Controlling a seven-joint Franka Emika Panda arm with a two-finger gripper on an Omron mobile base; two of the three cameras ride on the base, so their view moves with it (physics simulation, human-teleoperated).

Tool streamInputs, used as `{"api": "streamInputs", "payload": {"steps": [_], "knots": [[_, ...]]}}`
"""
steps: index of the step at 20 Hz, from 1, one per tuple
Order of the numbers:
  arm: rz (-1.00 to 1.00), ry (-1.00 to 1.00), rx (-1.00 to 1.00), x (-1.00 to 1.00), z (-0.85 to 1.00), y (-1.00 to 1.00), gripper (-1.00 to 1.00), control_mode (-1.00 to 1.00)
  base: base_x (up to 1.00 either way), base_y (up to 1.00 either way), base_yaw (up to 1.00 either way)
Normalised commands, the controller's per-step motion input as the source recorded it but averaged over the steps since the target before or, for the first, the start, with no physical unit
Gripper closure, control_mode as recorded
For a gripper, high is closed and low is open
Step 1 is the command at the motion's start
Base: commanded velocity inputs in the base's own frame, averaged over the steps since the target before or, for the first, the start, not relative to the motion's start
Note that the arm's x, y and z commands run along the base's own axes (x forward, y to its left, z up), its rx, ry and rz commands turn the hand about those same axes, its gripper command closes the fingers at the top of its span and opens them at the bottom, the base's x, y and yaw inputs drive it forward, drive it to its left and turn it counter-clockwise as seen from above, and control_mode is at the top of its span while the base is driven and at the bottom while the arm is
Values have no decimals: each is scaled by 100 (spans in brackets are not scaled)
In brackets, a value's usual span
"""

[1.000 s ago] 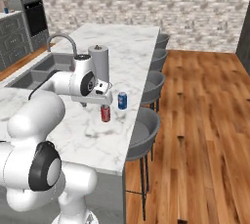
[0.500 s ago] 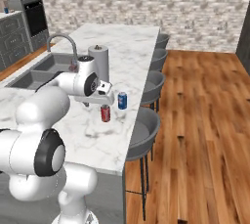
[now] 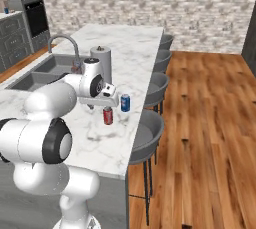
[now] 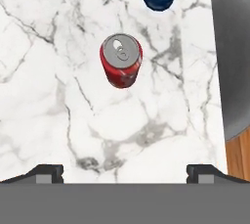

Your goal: Four empty soda cans are scattered around the kitchen. Gather all the cans and cluster them next to the stove for recycling.

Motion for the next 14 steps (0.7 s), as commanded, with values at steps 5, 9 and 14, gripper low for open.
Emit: {"api": "streamInputs", "payload": {"steps": [5, 9, 14], "knots": [[0, 0, 0, 17, -19, 0, -100, -100, 0, 0, 0], [0, 0, 0, 16, -14, 0, -100, -100, 0, 0, 0], [0, 0, 0, 17, -15, 4, -100, -100, 0, 0, 0]]}}
